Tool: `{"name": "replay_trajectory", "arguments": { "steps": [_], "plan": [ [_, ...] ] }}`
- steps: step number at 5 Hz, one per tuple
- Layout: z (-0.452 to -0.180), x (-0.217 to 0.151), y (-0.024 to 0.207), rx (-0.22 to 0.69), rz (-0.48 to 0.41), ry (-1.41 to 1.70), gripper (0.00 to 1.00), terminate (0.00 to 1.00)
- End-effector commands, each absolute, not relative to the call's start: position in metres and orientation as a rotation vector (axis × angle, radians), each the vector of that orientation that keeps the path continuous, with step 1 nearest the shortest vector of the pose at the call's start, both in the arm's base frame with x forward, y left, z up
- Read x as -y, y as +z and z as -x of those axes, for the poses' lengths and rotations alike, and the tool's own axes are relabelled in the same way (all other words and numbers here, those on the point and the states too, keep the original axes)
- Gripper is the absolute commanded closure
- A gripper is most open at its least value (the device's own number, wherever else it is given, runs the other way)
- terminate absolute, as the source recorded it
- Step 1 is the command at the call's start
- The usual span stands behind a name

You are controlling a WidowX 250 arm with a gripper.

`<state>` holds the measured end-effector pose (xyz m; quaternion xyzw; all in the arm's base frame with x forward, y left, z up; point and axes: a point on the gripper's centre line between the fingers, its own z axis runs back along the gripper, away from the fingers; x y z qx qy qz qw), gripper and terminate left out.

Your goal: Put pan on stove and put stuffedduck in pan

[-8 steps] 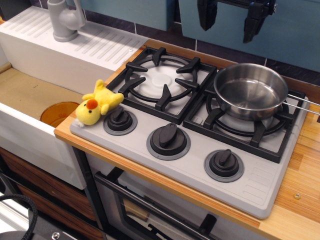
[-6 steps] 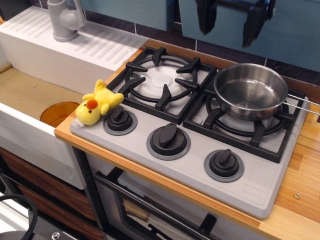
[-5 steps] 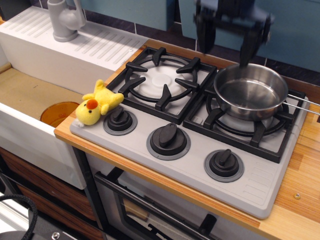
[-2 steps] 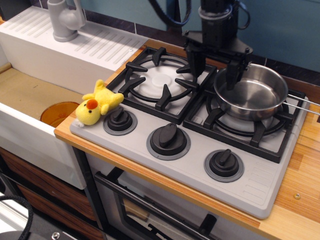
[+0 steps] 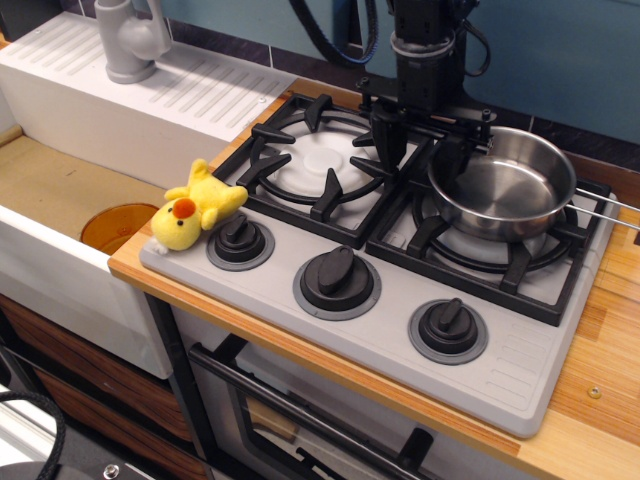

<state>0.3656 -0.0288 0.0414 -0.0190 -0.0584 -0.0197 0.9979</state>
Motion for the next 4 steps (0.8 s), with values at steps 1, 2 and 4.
{"name": "replay_trajectory", "arguments": {
  "steps": [1, 2, 4],
  "plan": [
    [-0.377, 0.044, 0.074, 0.142, 0.029, -0.03, 1.0, 0.0],
    [-0.375, 0.047, 0.087, 0.107, 0.034, -0.035, 1.0, 0.0],
    [-0.372, 0.048, 0.098, 0.061, 0.062, -0.041, 1.0, 0.0]
  ]
}}
